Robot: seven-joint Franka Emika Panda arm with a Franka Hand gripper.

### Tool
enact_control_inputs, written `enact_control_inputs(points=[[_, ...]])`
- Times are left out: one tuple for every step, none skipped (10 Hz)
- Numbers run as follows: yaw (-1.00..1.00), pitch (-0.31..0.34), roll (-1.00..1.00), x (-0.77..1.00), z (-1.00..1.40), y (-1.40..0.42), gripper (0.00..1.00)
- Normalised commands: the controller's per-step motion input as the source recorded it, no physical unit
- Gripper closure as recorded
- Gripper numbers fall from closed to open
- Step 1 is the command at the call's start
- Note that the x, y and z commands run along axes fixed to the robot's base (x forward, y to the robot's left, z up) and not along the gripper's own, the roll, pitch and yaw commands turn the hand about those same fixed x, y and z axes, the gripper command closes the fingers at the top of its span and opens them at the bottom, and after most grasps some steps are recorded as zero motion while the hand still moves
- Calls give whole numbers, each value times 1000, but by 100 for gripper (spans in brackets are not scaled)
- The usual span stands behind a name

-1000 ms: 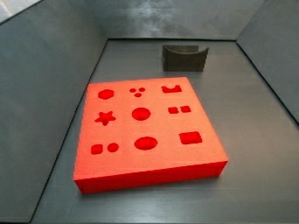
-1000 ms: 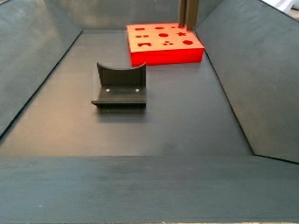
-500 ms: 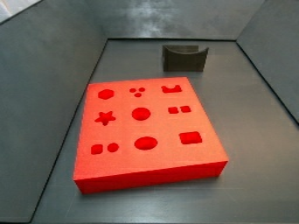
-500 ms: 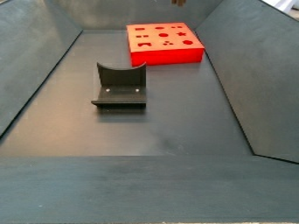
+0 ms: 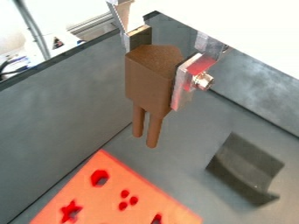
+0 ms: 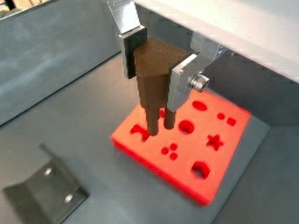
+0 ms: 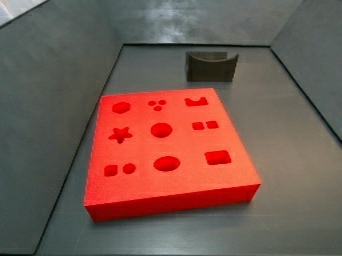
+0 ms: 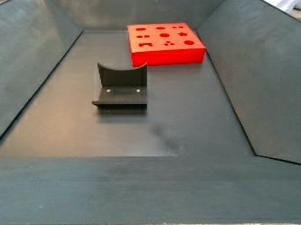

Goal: Pick up the 3 prong object. Move up. Move to above the board. Insert the 3 prong object.
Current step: Move to above the board, then insert the 3 prong object.

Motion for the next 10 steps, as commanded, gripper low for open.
enact_control_inputs(points=[[7,106,-5,117,231,-1000,100],[10,118,15,136,237,-1000,100],[9,125,11,142,187,-783,100],[6,130,17,120,99,-391,100],[9,115,23,93,57,-198,100],[0,0,0,-6,-20,0,100],[0,0,0,-34,-77,0,100],[0,0,0,-14,-117,0,100],[0,-3,0,0,-49,0,100],[0,-29,0,-9,-166,0,100]])
